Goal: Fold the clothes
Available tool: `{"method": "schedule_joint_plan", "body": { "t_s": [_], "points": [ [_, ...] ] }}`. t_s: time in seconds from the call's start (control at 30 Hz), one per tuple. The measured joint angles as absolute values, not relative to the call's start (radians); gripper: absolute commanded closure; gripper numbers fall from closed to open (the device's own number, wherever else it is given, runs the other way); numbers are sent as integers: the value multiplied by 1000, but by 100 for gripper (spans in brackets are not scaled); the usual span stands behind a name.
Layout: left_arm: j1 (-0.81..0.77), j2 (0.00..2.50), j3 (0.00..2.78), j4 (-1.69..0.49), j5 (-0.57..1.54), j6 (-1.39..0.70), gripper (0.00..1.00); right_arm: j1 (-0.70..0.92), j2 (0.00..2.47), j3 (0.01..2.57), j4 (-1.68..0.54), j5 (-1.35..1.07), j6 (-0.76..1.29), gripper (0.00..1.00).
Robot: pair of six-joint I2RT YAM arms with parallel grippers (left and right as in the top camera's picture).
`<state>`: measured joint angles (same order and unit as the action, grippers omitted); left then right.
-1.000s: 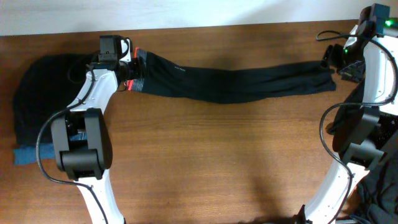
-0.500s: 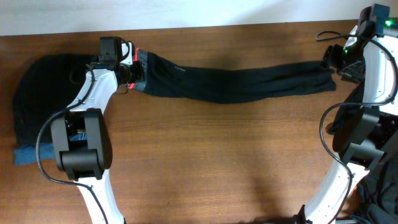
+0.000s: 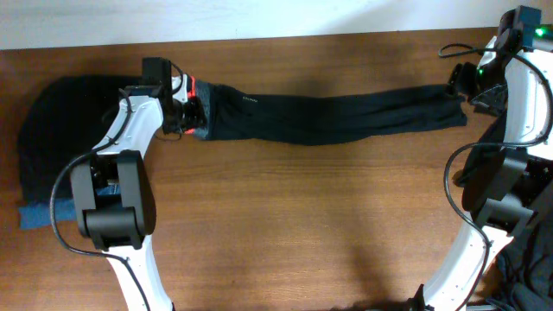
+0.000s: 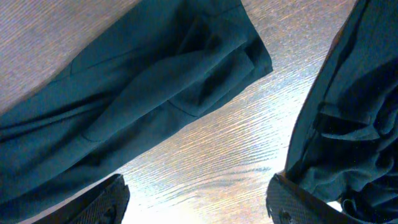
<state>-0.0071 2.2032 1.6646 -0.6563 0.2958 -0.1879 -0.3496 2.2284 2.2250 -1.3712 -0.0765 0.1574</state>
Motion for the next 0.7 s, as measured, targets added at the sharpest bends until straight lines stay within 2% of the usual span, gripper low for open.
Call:
{"method": "schedule_joint_plan", "body": {
  "t_s": [0.3, 0.37, 0.7],
  "points": [
    [21, 2203, 1782, -616, 272, -195, 58, -350, 2228, 2225, -1377, -76, 157, 24],
    [21, 2203, 1796, -600, 251, -195, 55, -350, 2228, 2225, -1377, -76, 157, 24],
    [20, 2224, 1797, -579, 136, -195, 55, -350, 2228, 2225, -1377, -76, 157, 23]
  ]
}}
